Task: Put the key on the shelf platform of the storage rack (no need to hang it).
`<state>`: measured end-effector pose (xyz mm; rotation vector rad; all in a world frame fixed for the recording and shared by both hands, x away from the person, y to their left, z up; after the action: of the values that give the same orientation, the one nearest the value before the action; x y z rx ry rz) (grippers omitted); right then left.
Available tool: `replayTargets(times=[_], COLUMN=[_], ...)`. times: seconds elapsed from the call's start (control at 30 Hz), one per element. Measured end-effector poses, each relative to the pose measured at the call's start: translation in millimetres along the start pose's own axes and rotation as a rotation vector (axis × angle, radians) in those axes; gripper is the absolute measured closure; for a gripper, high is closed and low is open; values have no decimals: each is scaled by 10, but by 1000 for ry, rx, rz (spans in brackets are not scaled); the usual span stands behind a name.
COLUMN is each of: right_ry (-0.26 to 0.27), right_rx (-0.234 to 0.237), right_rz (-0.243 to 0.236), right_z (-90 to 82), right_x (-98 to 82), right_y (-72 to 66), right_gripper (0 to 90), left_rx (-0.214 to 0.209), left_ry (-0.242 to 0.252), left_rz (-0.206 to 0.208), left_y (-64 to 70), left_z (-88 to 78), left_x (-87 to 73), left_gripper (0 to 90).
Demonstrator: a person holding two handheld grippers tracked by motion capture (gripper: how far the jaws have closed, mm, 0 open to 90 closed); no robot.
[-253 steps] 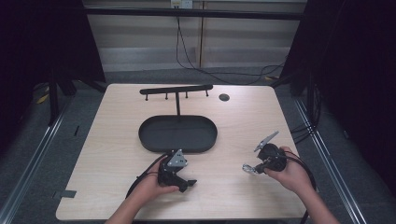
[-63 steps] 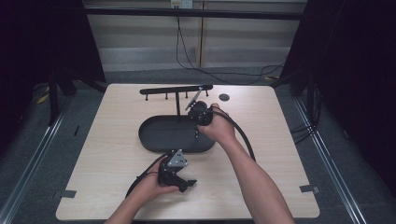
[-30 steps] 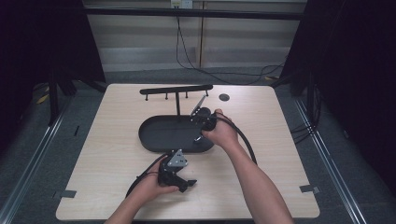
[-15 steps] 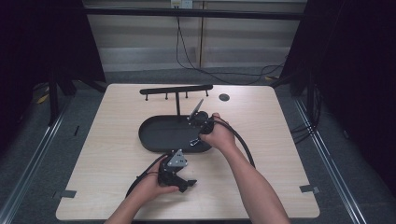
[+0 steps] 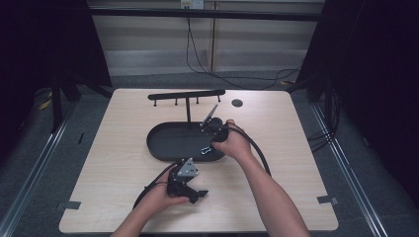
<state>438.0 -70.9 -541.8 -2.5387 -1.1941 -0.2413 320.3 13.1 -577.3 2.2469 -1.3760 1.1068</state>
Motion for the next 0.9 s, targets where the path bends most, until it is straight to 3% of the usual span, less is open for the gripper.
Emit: replayTargets(times=[0.27, 0.53, 0.9], right_ry=[7, 29, 25], right_rx=[-23, -12, -9], right_rz=[-5, 3, -7], right_z=[-71, -178, -295], right_x=[-31, -57, -153], right_y=[13, -36, -79], right_gripper=[638, 518, 448], left_rx=[-1, -1, -2], left_ry=[0, 0, 1], left_rz=[-1, 0, -1], left_y=[1, 0, 2], left_z=[0, 0, 0], left_x=[0, 0, 0], left_gripper=[153, 153, 153])
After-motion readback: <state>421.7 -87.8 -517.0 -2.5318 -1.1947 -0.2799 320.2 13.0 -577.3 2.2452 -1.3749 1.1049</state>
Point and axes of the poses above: each handheld gripper's, and its own axes: z roughly forward along the jaws, x roughly out of its top, y roughly to its right, the point moved 10 cm from there along z, roughly forward along the jaws, and after that the axes turned 15 degrees about x, right-handed, at the moved point
